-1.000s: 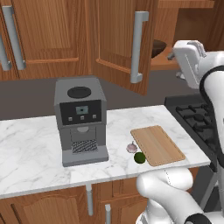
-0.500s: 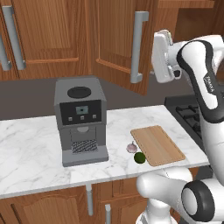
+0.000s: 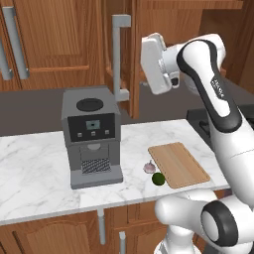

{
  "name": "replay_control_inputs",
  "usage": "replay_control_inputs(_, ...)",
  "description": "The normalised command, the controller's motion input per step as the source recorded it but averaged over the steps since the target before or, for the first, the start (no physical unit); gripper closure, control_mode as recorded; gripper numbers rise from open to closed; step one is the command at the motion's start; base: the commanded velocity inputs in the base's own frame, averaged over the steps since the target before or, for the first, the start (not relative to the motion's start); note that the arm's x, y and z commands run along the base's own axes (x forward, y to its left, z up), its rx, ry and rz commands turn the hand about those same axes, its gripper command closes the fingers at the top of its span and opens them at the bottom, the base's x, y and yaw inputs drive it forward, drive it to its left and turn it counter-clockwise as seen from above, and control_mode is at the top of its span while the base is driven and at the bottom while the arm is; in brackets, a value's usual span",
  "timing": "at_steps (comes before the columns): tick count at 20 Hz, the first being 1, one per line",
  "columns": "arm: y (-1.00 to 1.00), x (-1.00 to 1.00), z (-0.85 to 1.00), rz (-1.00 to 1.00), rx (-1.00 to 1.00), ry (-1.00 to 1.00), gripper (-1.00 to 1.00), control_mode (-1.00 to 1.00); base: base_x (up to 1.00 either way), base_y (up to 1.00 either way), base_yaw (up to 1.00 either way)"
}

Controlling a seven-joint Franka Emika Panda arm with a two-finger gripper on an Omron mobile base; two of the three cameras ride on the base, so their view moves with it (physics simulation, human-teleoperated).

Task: Open the cabinet. Place the bowl and condiment on the counter. Then place the lime and garlic on the cutting board.

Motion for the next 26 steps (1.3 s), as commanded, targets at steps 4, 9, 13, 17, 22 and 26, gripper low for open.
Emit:
replay_control_inputs(4,0.37,0.00,-0.21,0.00,0.00,0.04,-1.00,-1.00,0.00,0.00,0.00)
replay_control_inputs(9,-0.34,-0.01,0.00,0.00,0.00,0.01,-1.00,-1.00,0.00,0.00,0.00)
replay_control_inputs(13,-0.90,-0.09,0.08,0.03,-0.09,-0.18,-1.00,-1.00,0.00,0.00,0.00)
replay_control_inputs(17,-0.69,0.19,0.21,0.15,-0.24,-0.14,-1.00,-1.00,0.00,0.00,0.00)
replay_control_inputs(22,-0.24,0.59,0.28,0.25,-0.37,-0.11,-1.00,-1.00,0.00,0.00,0.00)
replay_control_inputs(26,0.00,0.47,0.09,0.25,-0.51,-0.40,-1.00,-1.00,0.00,0.00,0.00)
